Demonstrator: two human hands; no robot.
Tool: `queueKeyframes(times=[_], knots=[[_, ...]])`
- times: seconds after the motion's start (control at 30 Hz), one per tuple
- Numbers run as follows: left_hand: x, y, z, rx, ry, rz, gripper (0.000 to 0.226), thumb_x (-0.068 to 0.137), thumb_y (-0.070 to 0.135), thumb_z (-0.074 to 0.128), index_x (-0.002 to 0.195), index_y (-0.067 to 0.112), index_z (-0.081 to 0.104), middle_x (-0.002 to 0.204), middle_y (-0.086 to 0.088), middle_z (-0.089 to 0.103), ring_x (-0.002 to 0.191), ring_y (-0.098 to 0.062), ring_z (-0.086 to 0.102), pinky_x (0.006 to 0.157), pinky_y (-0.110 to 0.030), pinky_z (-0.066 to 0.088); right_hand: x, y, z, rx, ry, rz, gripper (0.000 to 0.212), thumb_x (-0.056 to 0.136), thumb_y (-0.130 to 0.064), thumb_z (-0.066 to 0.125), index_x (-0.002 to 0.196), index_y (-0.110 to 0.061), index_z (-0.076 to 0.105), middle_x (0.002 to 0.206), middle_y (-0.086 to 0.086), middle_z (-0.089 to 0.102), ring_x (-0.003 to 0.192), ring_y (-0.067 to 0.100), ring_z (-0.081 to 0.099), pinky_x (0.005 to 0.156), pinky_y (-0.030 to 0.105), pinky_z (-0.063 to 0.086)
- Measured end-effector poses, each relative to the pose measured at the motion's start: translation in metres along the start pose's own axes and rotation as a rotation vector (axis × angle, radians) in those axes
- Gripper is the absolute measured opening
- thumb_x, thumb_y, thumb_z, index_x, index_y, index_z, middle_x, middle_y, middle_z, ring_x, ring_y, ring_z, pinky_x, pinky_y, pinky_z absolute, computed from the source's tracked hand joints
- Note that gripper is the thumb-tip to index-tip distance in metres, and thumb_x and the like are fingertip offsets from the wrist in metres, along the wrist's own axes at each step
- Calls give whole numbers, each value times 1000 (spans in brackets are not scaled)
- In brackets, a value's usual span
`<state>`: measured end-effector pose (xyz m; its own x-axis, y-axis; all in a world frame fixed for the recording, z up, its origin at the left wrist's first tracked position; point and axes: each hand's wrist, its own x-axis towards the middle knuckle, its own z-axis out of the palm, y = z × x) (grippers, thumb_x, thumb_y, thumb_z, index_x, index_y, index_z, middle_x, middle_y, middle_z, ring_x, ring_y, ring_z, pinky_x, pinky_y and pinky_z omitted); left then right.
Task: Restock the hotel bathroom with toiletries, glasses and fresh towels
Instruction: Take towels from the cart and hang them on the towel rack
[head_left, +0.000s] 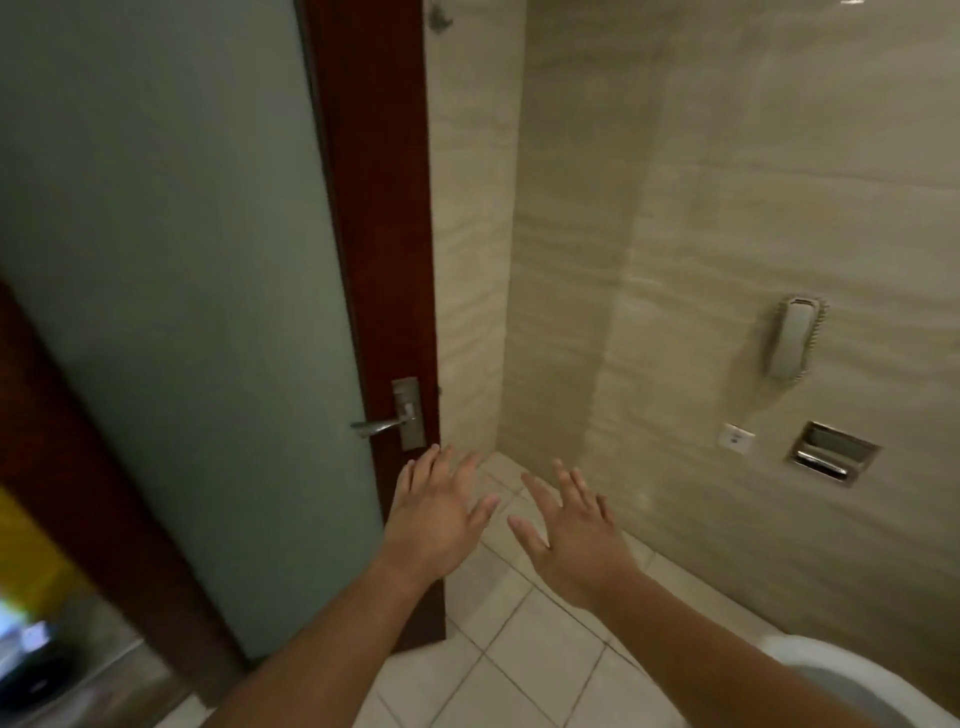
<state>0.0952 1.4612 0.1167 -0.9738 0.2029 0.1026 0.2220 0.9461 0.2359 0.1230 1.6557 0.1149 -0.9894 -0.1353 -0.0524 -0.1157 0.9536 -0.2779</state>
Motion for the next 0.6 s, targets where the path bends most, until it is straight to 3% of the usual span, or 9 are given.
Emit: queueKeyframes(times=[0.1, 0.2, 0.37, 0.6], knots=[[-28, -76, -18, 3, 37, -103, 69, 104, 66, 22, 163, 31, 21, 171, -3, 22, 158, -25, 12, 128, -46, 13, 22, -72, 19, -31, -10, -95, 72, 101, -72, 15, 164, -41, 1, 175, 1, -8, 160, 22, -11, 129, 50, 2], [-59, -141, -35, 41, 57, -207, 83, 94, 74, 5, 162, 30, 24, 167, -3, 28, 155, -24, 20, 125, -44, 17, 40, -139, 38, -52, -19, -188, 72, 101, -72, 13, 164, -41, 1, 175, 3, -5, 161, 23, -8, 129, 50, 5], [-103, -227, -58, 81, 87, -366, 96, 83, 72, -7, 161, 28, 26, 167, -6, 27, 156, -27, 18, 125, -45, 15, 58, -243, 68, -52, -73, -341, 71, 103, -69, 18, 165, -38, 4, 175, 5, -5, 161, 24, -8, 129, 50, 5], [-153, -319, -83, 114, 153, -590, 93, 86, 71, -8, 163, 29, 23, 172, -4, 20, 160, -26, 10, 127, -46, 9, 88, -367, 104, -47, -83, -558, 71, 103, -69, 24, 165, -38, 11, 175, 7, 3, 161, 26, 3, 127, 48, 12]])
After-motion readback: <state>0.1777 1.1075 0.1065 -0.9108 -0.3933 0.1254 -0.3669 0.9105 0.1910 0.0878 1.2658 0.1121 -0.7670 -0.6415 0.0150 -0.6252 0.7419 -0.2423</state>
